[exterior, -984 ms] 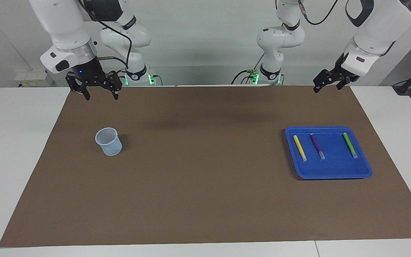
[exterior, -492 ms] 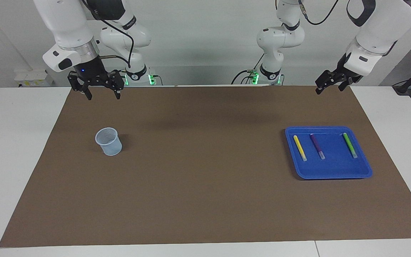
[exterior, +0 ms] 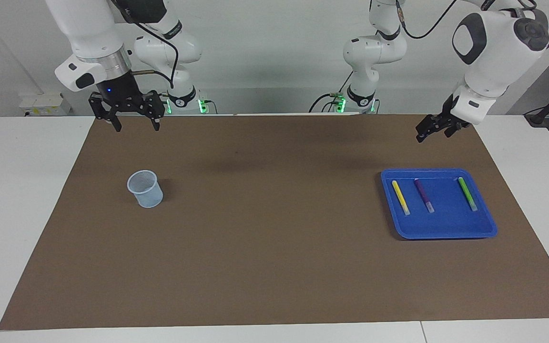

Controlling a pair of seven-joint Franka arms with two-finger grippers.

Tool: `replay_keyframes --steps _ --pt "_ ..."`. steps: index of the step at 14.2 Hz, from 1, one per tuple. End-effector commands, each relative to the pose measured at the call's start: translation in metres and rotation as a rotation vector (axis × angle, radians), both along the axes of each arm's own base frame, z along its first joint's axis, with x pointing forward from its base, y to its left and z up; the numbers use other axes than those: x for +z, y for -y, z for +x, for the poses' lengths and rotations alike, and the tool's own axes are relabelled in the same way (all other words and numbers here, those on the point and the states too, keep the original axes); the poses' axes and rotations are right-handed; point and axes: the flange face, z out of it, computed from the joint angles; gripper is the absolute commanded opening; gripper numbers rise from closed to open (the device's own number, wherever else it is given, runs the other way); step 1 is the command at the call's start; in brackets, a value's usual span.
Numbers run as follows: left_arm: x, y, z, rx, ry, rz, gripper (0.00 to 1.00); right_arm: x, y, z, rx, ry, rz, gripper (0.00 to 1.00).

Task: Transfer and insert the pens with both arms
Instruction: 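Lower the left gripper onto the yellow pen while the right gripper advances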

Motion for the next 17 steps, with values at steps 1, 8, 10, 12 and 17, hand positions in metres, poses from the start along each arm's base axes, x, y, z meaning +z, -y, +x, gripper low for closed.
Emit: replay_keyframes --steps 1,8,10,12,17 --pt "-0.023 0.002 -0.008 -0.002 0.039 -0.011 1.0 0.011 0.0 -0.008 0.008 0.023 0.022 1.0" --pt "-0.098 0.001 0.019 0.007 0.08 -0.014 1.0 0.008 -0.004 -0.015 0.02 0.028 0.02 1.0" --pt "-0.117 0.0 0.022 0.012 0.102 -0.013 1.0 -0.001 -0.007 -0.008 0.02 0.07 0.048 1.0" --pt "-0.139 0.0 0.03 0.015 0.109 -0.014 1.0 -0.015 -0.014 -0.002 -0.052 0.079 0.187 1.0" --pt "-0.189 0.012 0.039 -0.003 0.103 -0.016 1.0 -0.046 -0.059 0.008 -0.281 0.099 0.289 1.0"
